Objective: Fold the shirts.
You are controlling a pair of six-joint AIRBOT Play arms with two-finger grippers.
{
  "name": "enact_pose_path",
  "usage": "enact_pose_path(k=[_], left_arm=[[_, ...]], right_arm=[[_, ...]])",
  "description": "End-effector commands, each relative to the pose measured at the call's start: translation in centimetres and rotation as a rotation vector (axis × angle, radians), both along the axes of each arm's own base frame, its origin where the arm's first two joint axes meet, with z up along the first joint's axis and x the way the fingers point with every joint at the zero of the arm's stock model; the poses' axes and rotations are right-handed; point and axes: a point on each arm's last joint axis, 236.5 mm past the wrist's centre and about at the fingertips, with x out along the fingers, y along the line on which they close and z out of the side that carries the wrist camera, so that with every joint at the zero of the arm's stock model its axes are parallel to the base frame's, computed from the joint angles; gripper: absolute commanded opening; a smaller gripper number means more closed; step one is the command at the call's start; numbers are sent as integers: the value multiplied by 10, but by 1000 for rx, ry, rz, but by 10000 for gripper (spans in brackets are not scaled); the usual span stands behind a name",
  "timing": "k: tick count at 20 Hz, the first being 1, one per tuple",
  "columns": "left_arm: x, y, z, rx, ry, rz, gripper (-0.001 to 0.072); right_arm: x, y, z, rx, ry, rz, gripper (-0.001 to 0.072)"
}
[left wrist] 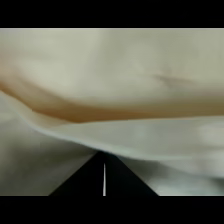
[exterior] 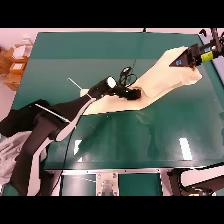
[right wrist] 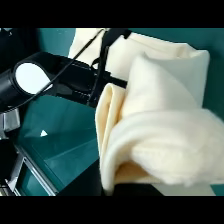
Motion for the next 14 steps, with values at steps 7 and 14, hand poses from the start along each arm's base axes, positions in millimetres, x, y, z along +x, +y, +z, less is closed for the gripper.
enact_pose_path(k=[7, 14], left_arm=[[-9, 94, 52, 9, 216, -152, 23], [19, 344, 142, 367, 161, 93, 24]], right_arm=[[-11, 57, 3, -25, 73, 13, 17], [-2, 185, -41, 51, 103, -22, 17]])
